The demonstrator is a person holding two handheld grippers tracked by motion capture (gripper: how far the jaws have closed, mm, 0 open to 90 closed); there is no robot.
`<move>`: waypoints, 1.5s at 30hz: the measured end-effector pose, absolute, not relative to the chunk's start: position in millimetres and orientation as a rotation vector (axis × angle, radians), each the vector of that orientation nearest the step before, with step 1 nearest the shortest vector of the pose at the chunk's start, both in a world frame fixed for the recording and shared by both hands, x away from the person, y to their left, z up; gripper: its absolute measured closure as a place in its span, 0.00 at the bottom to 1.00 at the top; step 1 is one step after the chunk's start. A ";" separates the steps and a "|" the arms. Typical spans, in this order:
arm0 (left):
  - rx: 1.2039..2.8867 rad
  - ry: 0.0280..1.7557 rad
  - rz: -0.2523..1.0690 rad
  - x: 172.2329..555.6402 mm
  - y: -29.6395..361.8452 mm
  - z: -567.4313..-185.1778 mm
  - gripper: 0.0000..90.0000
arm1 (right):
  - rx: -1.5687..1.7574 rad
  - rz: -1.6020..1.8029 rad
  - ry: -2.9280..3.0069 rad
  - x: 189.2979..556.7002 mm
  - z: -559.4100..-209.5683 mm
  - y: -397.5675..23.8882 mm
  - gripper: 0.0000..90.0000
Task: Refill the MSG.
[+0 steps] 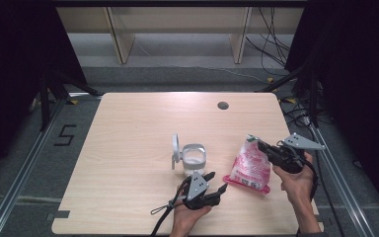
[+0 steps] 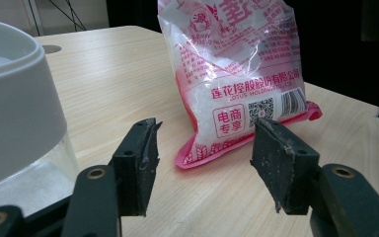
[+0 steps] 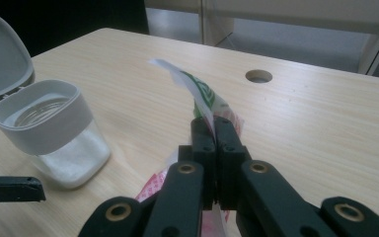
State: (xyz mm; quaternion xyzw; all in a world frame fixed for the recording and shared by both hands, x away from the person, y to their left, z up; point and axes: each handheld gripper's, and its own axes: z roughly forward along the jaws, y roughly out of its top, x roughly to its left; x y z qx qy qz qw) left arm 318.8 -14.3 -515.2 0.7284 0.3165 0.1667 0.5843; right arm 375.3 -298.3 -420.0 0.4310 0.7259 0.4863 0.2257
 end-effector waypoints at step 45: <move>1.729 0.772 0.398 320.3 2.4 -518.3 0.45 | 1.455 1.153 1.935 383.2 -464.2 -323.8 0.73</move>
